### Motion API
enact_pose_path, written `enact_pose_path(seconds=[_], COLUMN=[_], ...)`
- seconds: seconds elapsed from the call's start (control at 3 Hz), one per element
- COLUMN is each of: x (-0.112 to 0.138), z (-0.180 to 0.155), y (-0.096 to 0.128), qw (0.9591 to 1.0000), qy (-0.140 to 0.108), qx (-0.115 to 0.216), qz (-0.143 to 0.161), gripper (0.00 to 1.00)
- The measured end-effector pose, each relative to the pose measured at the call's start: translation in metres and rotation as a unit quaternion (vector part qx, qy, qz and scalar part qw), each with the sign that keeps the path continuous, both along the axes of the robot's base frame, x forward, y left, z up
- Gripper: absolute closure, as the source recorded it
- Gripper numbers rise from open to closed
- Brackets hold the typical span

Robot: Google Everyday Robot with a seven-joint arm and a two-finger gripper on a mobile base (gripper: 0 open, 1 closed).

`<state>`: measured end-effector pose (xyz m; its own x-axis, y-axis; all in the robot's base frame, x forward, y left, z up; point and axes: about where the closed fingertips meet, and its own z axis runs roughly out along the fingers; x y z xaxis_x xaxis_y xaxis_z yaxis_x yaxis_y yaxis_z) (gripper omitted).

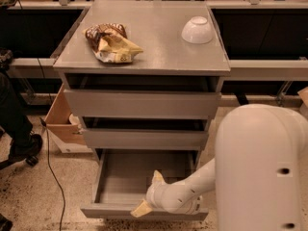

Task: Close bottom drawer

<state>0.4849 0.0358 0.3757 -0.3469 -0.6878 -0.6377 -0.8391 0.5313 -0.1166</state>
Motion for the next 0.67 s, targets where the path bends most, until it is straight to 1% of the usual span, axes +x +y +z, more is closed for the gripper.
enact_pose_path(seconds=[0.33,0.67], x=[0.000,0.004], z=[-0.043,-0.086], y=[0.007,0.015], qw=[0.9999,0.9997], qy=[0.008,0.014], qx=[-0.012,-0.015], qz=[-0.006,-0.010], gripper=[0.00,0.00])
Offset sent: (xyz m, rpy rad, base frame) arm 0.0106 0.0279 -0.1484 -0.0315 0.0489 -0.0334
